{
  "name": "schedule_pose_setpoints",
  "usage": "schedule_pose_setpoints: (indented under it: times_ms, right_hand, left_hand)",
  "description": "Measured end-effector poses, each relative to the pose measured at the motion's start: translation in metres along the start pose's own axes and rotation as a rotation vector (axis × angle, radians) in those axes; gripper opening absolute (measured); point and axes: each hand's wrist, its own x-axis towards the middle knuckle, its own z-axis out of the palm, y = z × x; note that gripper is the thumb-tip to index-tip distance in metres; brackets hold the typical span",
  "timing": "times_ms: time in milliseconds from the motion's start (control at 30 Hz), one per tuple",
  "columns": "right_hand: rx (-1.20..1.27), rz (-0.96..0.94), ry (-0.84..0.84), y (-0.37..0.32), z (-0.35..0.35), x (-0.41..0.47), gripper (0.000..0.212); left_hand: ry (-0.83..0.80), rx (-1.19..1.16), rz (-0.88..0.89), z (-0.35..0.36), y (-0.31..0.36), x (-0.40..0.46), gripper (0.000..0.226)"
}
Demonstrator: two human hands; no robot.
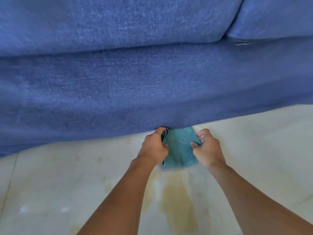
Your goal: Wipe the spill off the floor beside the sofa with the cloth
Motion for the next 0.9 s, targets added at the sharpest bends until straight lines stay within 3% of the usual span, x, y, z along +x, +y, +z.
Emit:
schedule_pose_setpoints:
  times_ms: [167, 300, 367, 433, 500, 633, 900]
  right_hand:
    - [-0.234, 0.104, -0.037, -0.014, -0.019, -0.031, 0.031]
    - [-0.38, -0.271, 0.077, -0.016, -0.016, -0.029, 0.043]
    - [-0.358, -0.471, -0.102, -0.016, -0.004, -0.026, 0.045]
    - [-0.409, -0.549, -0.319, -0.015, 0.01, -0.027, 0.051]
    - [-0.507, -0.542, -0.423, -0.013, 0.018, -0.026, 0.057]
    - [-0.623, -0.531, -0.45, -0.007, 0.023, -0.016, 0.062]
    - [-0.653, -0.491, -0.382, -0.009, 0.039, -0.022, 0.068]
  left_hand:
    - [-0.091, 0.153, -0.075, -0.016, 0.013, -0.03, 0.055]
    - [0.033, 0.398, 0.07, -0.027, -0.002, -0.03, 0.047]
    - [0.035, 0.522, 0.161, -0.034, -0.016, -0.031, 0.043]
    - [-0.056, 0.704, 0.206, -0.046, -0.027, -0.035, 0.048]
    - [-0.188, 0.875, 0.207, -0.059, -0.034, -0.041, 0.061]
    - [-0.378, 1.028, 0.22, -0.078, -0.04, -0.049, 0.087]
    - [-0.533, 1.083, 0.264, -0.101, -0.032, -0.052, 0.096]
